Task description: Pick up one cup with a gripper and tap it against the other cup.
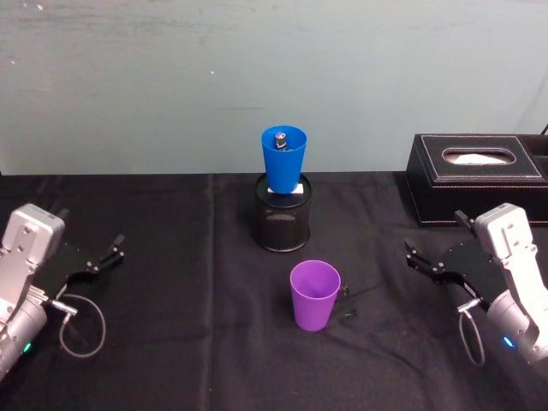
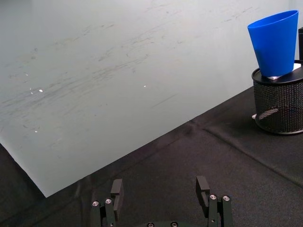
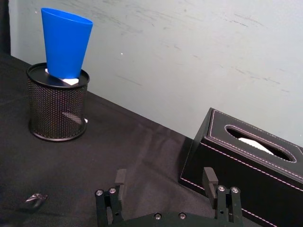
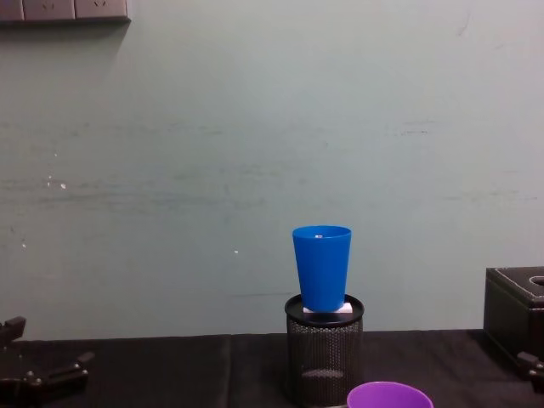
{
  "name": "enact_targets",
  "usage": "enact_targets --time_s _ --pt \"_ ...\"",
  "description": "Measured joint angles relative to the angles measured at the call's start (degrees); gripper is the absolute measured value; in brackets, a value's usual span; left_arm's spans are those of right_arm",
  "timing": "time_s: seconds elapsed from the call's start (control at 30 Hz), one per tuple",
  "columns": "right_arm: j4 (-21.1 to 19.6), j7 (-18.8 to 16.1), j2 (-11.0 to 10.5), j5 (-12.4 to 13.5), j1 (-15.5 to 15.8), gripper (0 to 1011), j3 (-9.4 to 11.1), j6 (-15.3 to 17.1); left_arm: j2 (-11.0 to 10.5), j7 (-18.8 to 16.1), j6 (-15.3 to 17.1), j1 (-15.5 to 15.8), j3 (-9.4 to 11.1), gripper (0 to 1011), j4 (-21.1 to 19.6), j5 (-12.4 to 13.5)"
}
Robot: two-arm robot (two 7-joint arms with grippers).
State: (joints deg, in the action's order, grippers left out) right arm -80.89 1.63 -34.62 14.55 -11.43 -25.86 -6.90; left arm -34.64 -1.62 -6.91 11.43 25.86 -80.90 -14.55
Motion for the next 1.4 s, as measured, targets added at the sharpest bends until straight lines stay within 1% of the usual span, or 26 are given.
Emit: enact_targets --time_s 1.4 --pt "-0.01 -0.01 -0.03 0.00 0.00 1004 0.00 0.00 0.00 0.00 0.00 0.00 0.00 1000 0.00 0.00"
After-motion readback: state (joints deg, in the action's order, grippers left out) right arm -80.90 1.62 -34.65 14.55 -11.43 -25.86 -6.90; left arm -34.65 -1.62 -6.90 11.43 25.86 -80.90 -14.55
